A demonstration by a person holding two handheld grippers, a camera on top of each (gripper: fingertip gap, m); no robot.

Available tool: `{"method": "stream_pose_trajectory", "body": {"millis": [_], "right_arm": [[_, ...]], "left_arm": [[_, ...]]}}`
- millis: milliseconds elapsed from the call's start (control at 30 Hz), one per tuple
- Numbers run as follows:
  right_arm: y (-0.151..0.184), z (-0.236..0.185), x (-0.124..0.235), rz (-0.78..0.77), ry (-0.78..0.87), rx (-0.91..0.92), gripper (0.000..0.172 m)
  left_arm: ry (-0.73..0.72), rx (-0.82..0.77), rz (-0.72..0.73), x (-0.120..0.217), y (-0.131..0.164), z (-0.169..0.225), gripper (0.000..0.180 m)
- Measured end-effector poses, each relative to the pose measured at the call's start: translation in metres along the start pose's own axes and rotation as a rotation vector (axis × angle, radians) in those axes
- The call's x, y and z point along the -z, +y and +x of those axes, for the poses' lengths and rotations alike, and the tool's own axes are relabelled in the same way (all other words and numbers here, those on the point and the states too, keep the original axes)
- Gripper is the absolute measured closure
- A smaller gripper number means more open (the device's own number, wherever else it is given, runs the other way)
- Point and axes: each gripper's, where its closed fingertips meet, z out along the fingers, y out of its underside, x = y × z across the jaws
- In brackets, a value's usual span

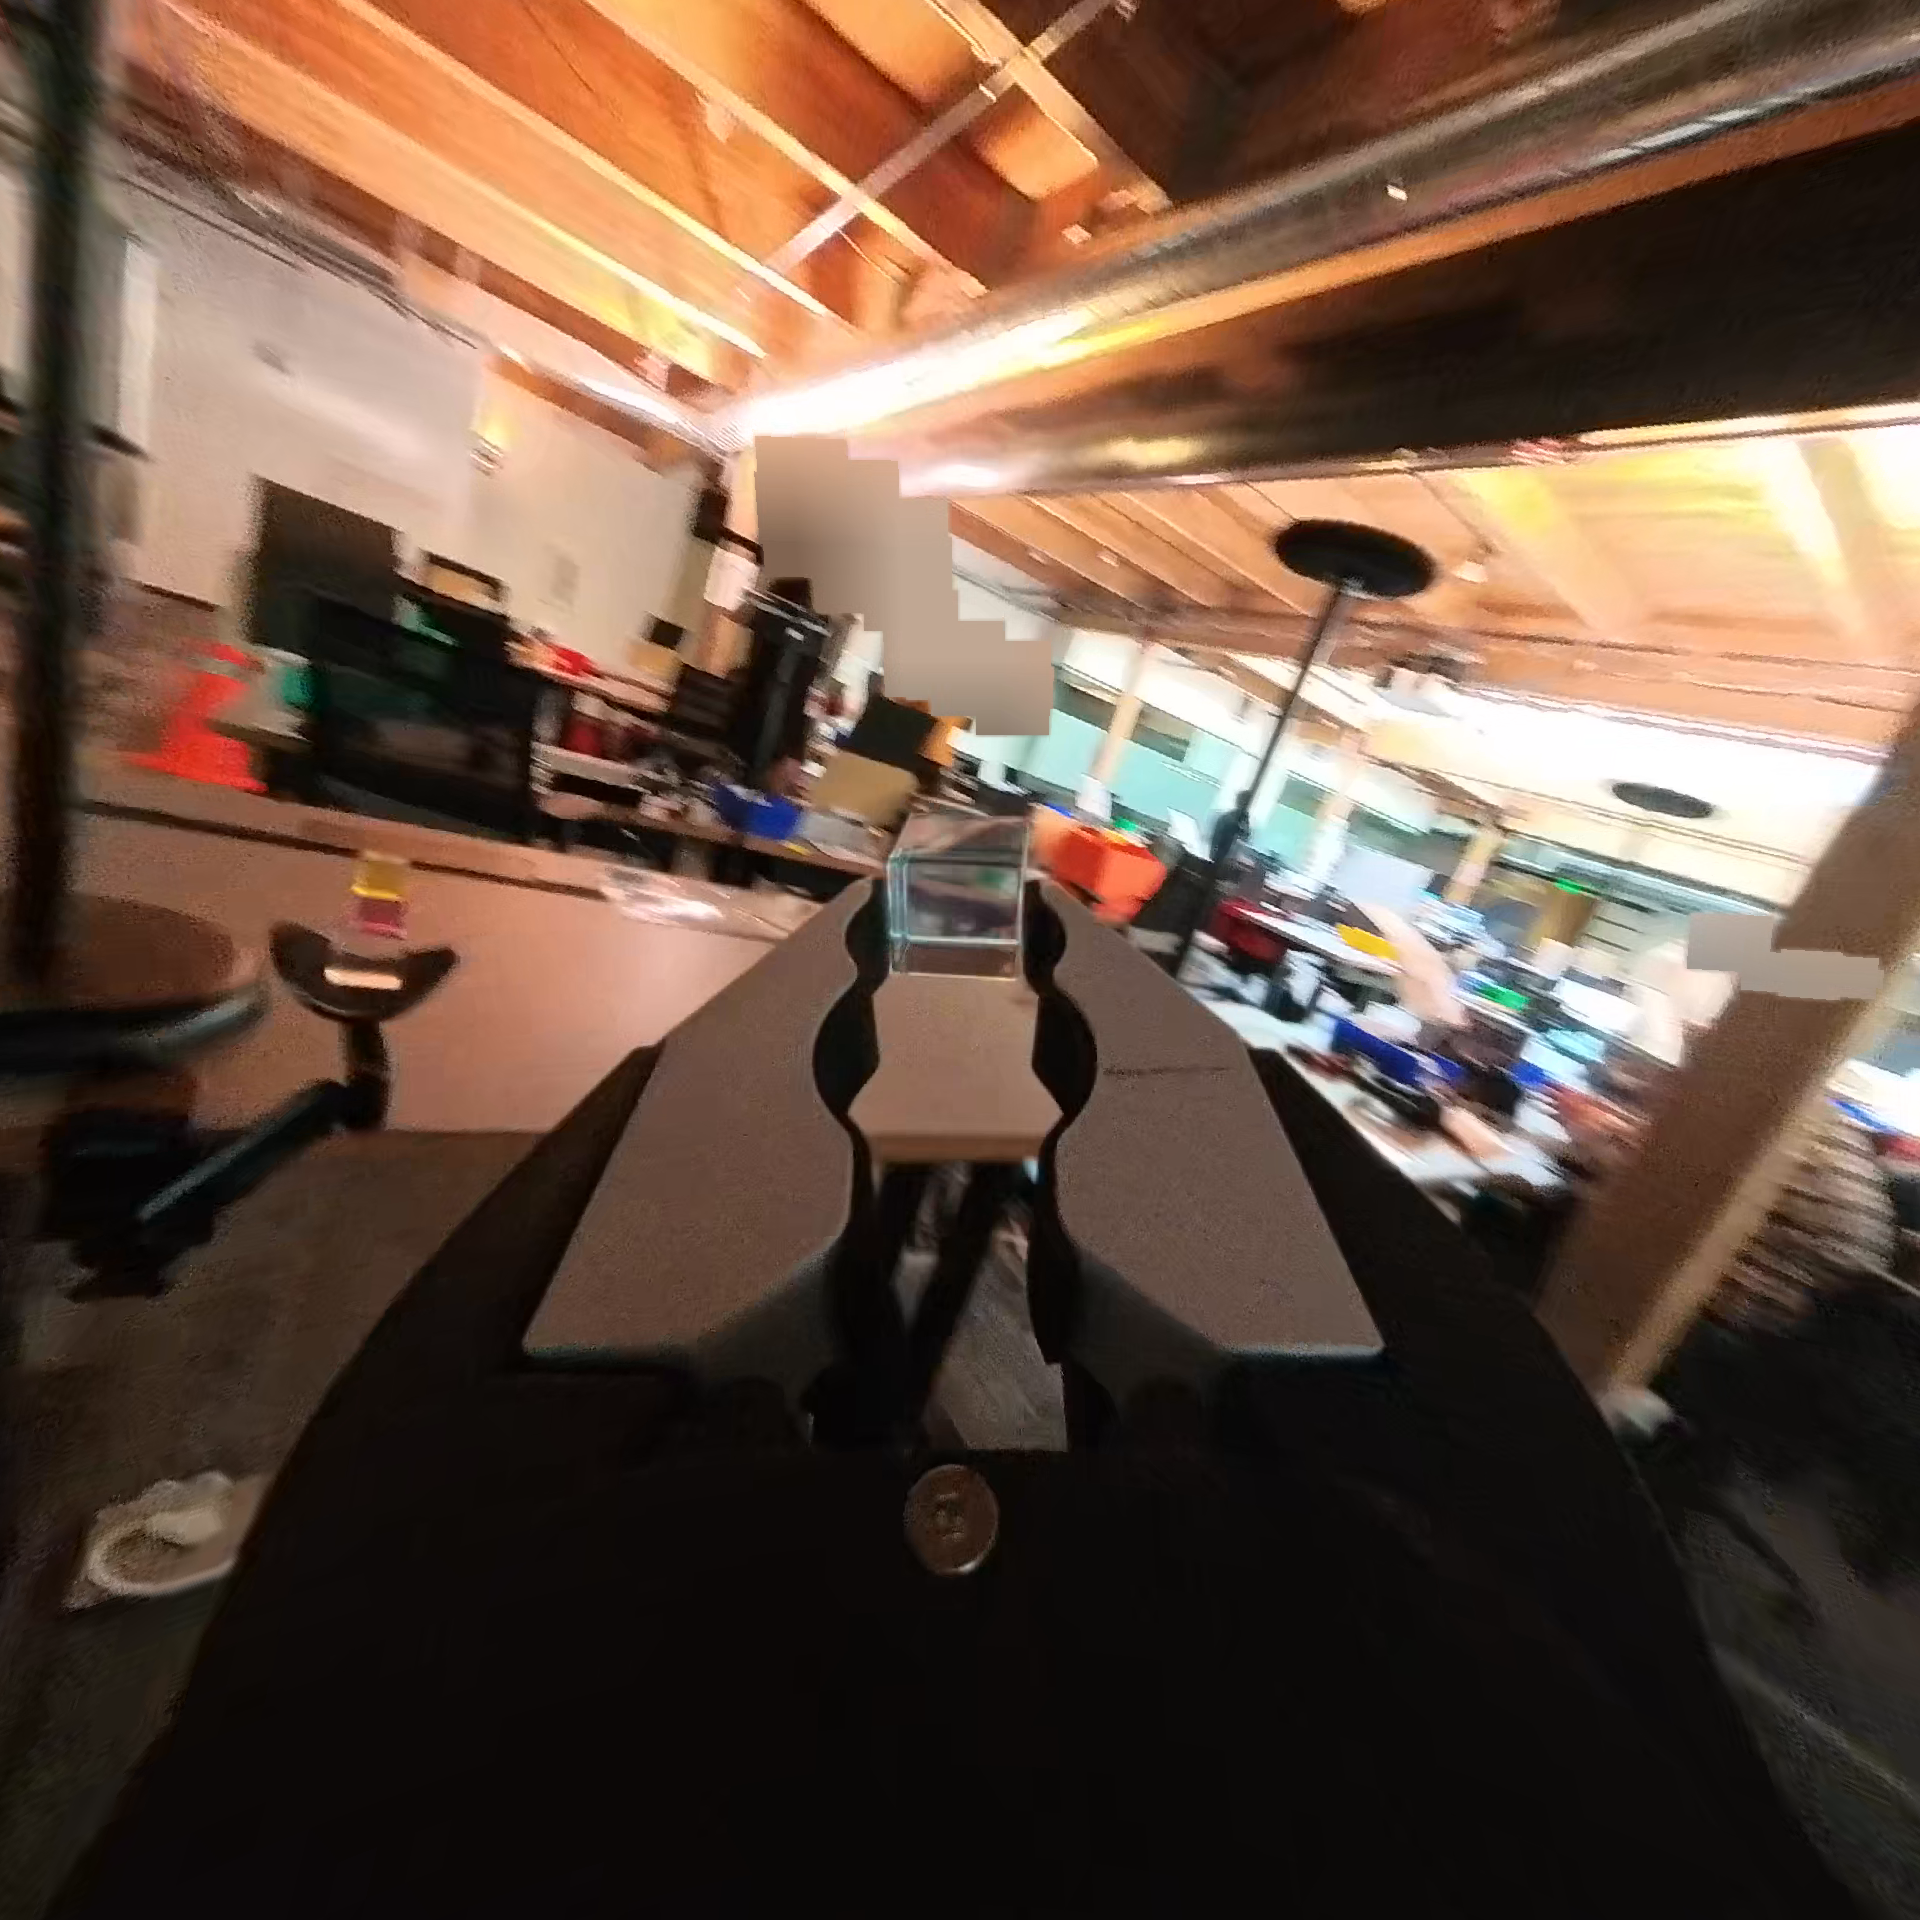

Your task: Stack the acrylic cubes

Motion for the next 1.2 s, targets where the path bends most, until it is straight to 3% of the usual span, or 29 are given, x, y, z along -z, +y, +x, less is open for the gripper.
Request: {"method": "stream_pose_trajectory", "body": {"millis": [200, 333, 467, 567, 733, 867, 1200], "right_arm": [[0.017, -0.075, -0.132, 0.093, -0.365, -0.049, 0.149], [0.029, -0.161, -0.214, 0.051, -0.793, 0.024, 0.149], [0.049, -0.241, -0.264, -0.001, -1.247, 0.030, 0.149], [0.063, -0.284, -0.290, 0.026, -1.484, -0.089, 0.149], [0.091, -0.324, -0.328, -0.005, -1.732, -0.317, 0.149], [0.118, -0.347, -0.345, -0.012, -1.832, -0.351, 0.148], [0.140, -0.369, -0.351, 0.020, -2.011, -0.474, 0.148]], "left_arm": [[-0.191, -0.147, -0.069, 0.024, 0.010, -0.062, 0.155], [-0.299, -0.135, -0.071, 0.033, 0.018, -0.107, 0.155], [-0.364, -0.117, -0.049, 0.032, 0.035, -0.137, 0.155], [-0.351, -0.118, -0.078, 0.023, 0.049, -0.143, 0.155], [-0.352, -0.113, -0.146, 0.014, 0.062, -0.147, 0.155], [-0.390, -0.121, -0.191, 0.010, 0.071, -0.149, 0.155], [-0.526, -0.160, -0.277, -0.002, 0.080, -0.151, 0.155]]}}
